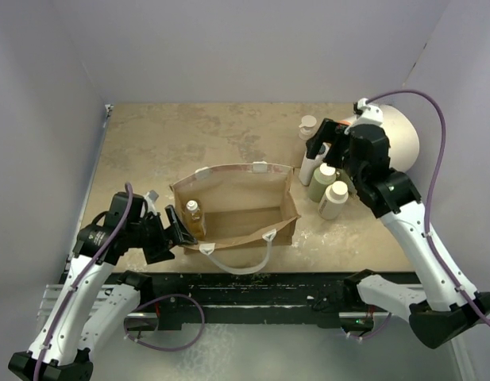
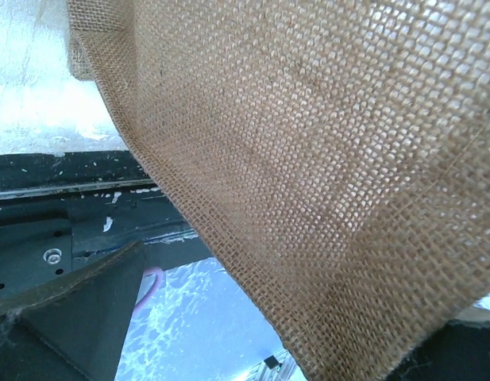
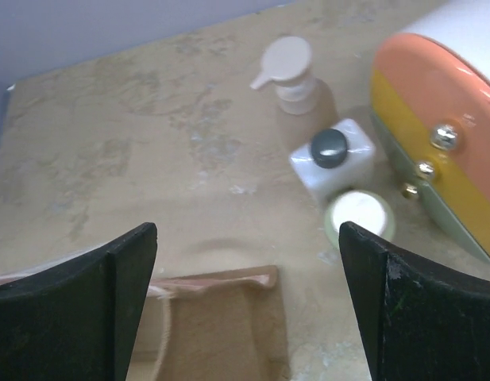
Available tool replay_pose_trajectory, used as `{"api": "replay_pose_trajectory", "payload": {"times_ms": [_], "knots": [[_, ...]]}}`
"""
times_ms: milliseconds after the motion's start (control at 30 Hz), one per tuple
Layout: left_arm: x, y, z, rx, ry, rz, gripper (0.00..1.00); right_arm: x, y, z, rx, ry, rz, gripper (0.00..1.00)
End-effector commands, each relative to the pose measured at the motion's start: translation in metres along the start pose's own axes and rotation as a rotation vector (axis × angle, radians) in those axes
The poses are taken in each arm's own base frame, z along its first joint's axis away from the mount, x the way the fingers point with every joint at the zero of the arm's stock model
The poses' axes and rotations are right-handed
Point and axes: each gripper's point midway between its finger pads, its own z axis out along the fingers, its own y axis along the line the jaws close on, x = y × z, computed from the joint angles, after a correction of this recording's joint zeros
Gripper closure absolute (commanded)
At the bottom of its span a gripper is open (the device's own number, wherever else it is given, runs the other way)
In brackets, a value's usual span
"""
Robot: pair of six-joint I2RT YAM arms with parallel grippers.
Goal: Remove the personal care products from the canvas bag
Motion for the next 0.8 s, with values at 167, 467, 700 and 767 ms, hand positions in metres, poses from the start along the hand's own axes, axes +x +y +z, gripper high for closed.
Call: {"api": "replay_pose_trajectory", "payload": {"times_ms": [167, 467, 700, 767], "knots": [[0.008, 0.007, -0.007, 0.002, -0.038, -0.062, 0.06, -0.034, 0.125, -0.002, -0.462, 0.068, 0.026, 0.00], [0.009, 0.008, -0.008, -0.004, -0.036, -0.066, 0.05, 0.033, 0.256, -0.048, -0.709, 0.178, -0.123, 0.00], [0.009, 0.010, -0.006, -0.016, -0.027, -0.057, 0.05, 0.105, 0.281, -0.068, -0.736, 0.307, -0.231, 0.00], [0.010, 0.011, -0.006, -0.019, -0.027, -0.055, 0.05, 0.124, 0.283, -0.070, -0.729, 0.344, -0.257, 0.00]]}}
